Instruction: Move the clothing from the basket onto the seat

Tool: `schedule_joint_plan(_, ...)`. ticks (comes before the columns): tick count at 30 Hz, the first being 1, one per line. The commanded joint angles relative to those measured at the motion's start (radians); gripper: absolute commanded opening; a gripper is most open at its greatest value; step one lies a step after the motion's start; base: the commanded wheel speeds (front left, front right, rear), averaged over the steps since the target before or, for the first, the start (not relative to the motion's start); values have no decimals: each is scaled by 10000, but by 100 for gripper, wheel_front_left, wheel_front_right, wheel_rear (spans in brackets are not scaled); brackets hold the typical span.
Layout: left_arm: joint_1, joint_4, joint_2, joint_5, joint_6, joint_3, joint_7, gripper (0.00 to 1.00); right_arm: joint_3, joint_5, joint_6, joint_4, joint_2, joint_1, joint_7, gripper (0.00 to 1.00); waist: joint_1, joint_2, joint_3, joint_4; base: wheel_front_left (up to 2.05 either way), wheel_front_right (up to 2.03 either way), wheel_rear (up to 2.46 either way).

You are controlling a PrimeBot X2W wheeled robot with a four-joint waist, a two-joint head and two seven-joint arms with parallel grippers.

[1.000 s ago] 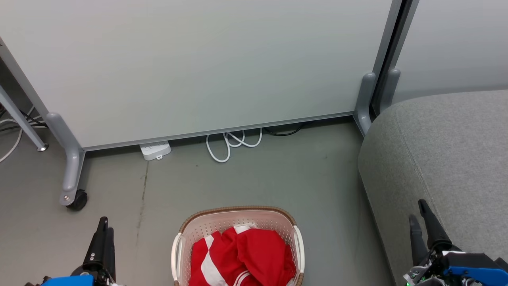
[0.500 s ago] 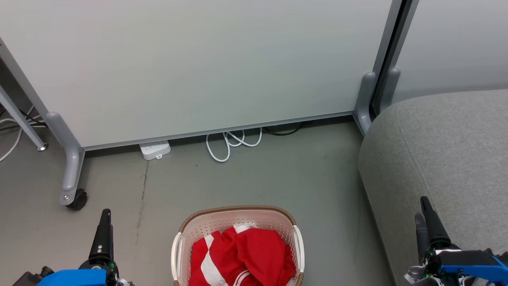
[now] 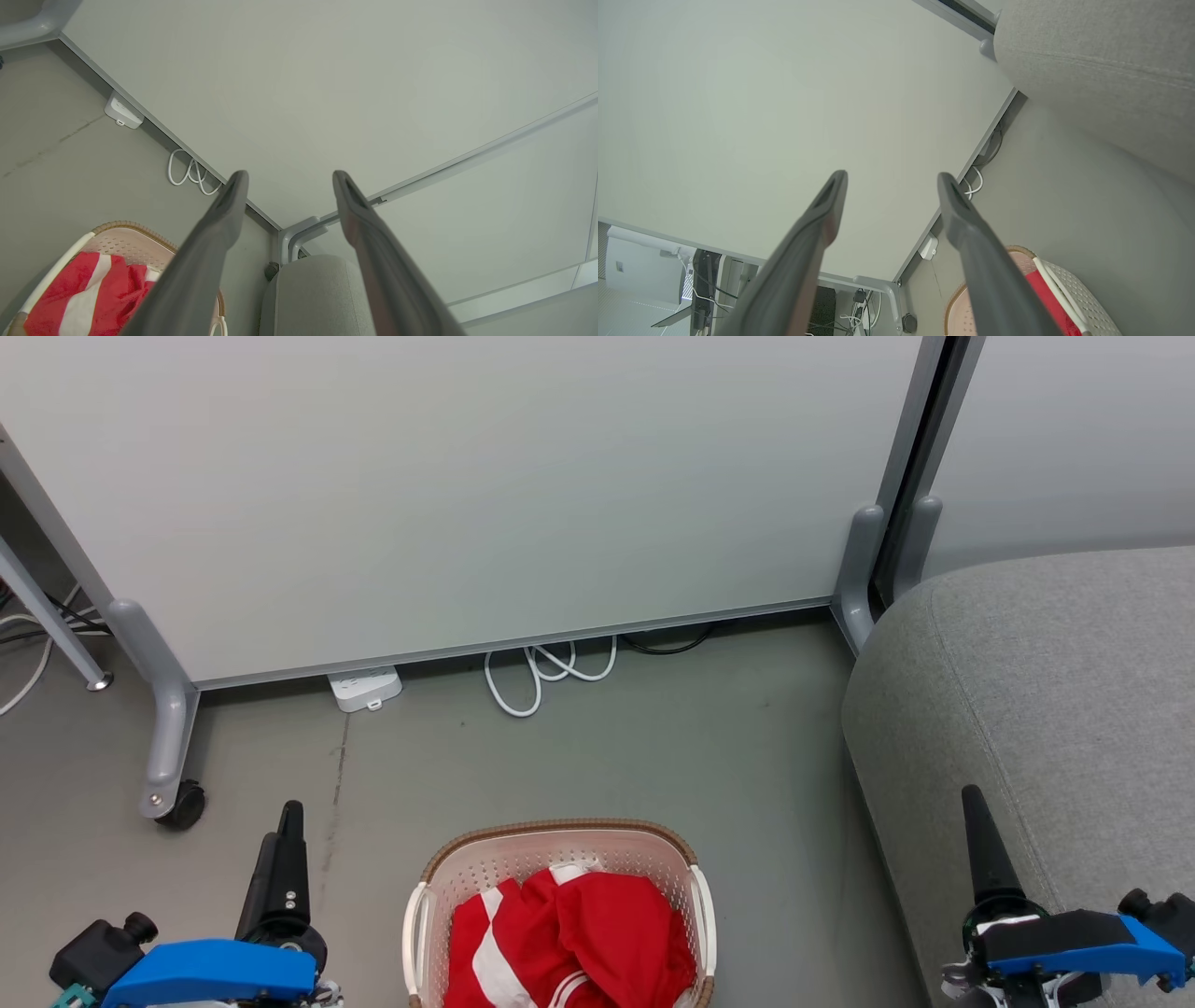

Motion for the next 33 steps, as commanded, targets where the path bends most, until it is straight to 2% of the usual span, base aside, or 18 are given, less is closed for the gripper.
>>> schedule_joint_plan(1,-321,-186,117,487,12,-63,-119,100,82,-463,0,-188,-38,-276,-113,100,0,-1,-3,-1,0,0,0)
schedule_joint_plan(15,-500,-16,442,3140,274,-939,-624,100,538,-3301,0,-107,-99,-298,-618,100,0,-1,-4,5,0,0,0)
schedule_joint_plan(23,-573,180,651,4229,549,-1392,-910,100,548,-4712,0,39,-77,-307,-904,100,0,-1,-34,10,0,0,0)
schedule_joint_plan(33,-596,270,777,5280,723,-1694,-1198,100,626,-5917,0,139,-57,-310,-1199,100,0,-1,-66,35,0,0,0)
